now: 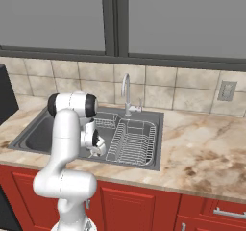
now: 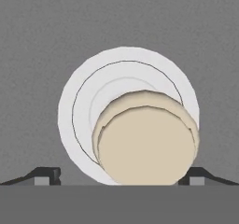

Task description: Pick up the bar soap and dish brush from the sink, and place them back in the cabinet, and close the cabinet doors.

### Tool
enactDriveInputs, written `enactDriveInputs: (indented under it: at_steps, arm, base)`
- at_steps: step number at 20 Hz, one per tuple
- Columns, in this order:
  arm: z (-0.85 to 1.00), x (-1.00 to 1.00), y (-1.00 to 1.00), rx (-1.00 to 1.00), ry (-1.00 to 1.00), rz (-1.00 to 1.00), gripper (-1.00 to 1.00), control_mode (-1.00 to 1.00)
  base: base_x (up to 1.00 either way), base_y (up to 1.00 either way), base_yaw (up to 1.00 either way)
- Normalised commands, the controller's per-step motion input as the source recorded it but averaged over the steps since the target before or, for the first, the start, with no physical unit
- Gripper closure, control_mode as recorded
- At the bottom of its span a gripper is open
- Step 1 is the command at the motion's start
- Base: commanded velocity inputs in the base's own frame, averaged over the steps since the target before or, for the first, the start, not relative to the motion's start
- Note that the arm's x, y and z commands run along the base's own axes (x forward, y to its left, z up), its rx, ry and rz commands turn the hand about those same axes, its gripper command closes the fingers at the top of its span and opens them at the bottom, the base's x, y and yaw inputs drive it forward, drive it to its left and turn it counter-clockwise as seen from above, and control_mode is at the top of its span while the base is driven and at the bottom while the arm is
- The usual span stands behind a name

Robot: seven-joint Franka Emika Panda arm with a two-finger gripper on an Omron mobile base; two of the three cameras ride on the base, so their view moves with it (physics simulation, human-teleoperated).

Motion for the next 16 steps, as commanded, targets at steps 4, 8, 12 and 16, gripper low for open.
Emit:
enactDriveInputs:
  at_steps: [4, 8, 12, 16]
  arm:
    - [-0.06, 0.0, 0.0, 0.0, 0.0, 0.0, -1.0, -1.0]
    - [-0.12, 0.0, 0.0, 0.0, 0.0, 0.0, -1.0, -1.0]
    - [-0.17, 0.0, 0.0, 0.0, 0.0, 0.0, -1.0, -1.0]
    - [-0.18, 0.0, 0.0, 0.0, 0.0, 0.0, -1.0, -1.0]
  base:
    - [0.0, 0.0, 0.0]
    - [0.0, 0.0, 0.0]
    - [0.0, 0.0, 0.0]
    - [0.0, 0.0, 0.0]
